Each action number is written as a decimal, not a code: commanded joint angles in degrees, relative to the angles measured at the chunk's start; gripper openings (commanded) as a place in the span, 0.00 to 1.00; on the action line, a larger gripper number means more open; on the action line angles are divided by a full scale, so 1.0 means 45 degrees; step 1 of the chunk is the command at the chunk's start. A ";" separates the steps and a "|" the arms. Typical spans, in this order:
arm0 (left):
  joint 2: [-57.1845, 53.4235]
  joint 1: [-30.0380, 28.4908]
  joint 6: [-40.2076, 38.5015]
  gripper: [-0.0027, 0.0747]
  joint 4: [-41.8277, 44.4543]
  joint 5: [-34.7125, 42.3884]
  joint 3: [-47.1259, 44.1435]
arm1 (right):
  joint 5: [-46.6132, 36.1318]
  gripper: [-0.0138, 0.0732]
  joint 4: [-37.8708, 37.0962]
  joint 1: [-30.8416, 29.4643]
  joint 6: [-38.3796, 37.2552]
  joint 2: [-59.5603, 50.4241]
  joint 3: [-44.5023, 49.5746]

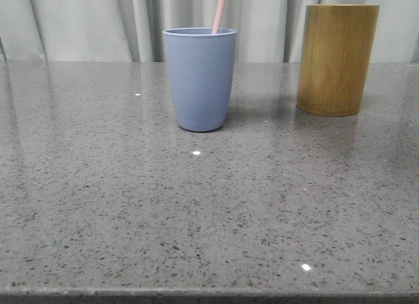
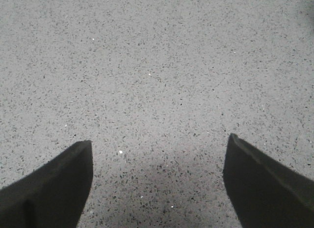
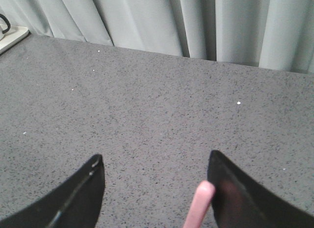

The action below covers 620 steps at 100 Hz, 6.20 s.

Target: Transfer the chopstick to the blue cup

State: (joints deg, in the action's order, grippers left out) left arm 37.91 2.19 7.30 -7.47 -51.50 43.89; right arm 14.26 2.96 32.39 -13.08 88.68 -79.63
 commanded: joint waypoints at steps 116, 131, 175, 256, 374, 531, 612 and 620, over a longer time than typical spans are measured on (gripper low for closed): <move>-0.0005 -0.0008 0.0000 0.73 -0.0106 0.0816 0.0332 | 0.4181 0.71 -0.3570 -0.3176 0.0000 -1.3410 0.8902; -0.0005 -0.0008 0.0000 0.73 -0.0106 0.0816 0.0332 | 0.4288 0.71 -0.3570 -0.3176 -0.0218 -1.4362 0.9774; -0.0005 -0.0008 0.0000 0.60 -0.0106 0.0816 0.0332 | 0.3369 0.51 -0.3764 -0.3176 -0.0328 -1.4537 1.0245; -0.0005 -0.0008 0.0000 0.01 -0.0106 0.0840 0.0332 | 0.3280 0.08 -0.3764 -0.3176 -0.0328 -1.4537 1.0245; -0.8032 0.0128 -0.1383 0.01 0.1376 1.2414 -0.9770 | 0.3280 0.08 -0.3764 -0.3176 -0.0328 -1.4537 1.0245; -0.8919 0.0128 -0.1504 0.01 0.1934 1.2325 -0.9878 | 0.2693 0.08 -0.4032 -0.3388 -0.0286 -1.6260 1.1405; -0.8919 0.0128 -0.1504 0.01 0.1934 1.2325 -0.9878 | -0.2710 0.08 -0.1160 -0.6352 0.2416 -2.0034 1.7630; -0.8919 0.0128 -0.1504 0.01 0.1934 1.2325 -0.9878 | -0.3094 0.08 -0.1185 -0.6352 0.2403 -2.0034 1.8004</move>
State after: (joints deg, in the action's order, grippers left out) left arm -0.26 2.29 1.09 1.51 -0.50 -0.09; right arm 7.66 -2.17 4.13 -2.58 -0.61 1.06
